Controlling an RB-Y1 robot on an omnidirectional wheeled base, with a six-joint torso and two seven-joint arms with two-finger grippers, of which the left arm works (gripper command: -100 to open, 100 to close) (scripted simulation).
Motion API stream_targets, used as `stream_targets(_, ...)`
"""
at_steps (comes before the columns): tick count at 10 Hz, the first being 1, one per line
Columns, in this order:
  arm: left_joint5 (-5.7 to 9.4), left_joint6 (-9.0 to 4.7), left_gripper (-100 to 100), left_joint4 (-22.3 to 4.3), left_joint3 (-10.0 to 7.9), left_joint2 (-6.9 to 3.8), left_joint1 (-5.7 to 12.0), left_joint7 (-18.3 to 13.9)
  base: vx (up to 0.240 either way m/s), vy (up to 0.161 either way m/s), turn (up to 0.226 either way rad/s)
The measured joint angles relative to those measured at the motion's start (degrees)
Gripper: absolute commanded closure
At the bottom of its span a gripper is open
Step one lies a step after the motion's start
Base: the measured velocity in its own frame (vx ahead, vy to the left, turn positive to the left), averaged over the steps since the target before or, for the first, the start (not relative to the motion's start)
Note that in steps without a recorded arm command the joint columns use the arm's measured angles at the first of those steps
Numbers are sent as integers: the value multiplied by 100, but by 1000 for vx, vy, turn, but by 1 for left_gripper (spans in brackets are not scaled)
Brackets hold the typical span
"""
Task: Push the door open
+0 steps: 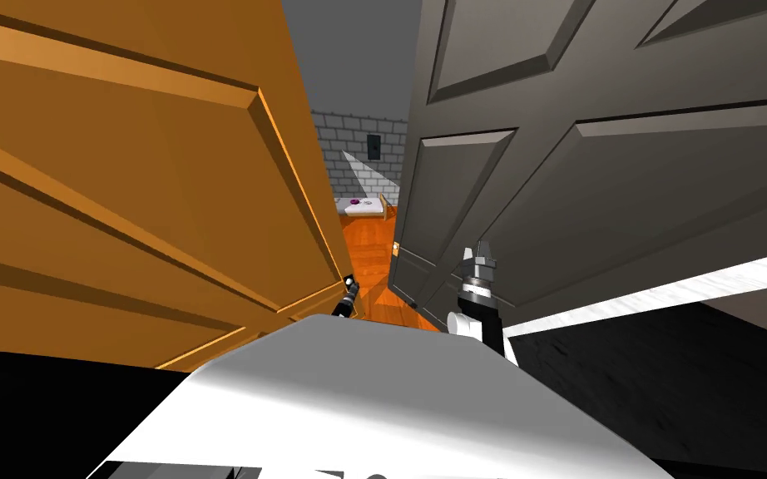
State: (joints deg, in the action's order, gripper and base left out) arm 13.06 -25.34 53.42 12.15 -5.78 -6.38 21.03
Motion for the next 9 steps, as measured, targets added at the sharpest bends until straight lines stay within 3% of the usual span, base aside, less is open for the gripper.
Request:
stream_targets(4,343,-329,-100,-99,-110,24,106,108,-65,-87,109)
stream_targets(6,593,-606,-100,-223,-190,58,204,178,-74,-107,89)
stream_targets(9,906,-914,-100,-309,-297,133,302,303,-52,-82,98)
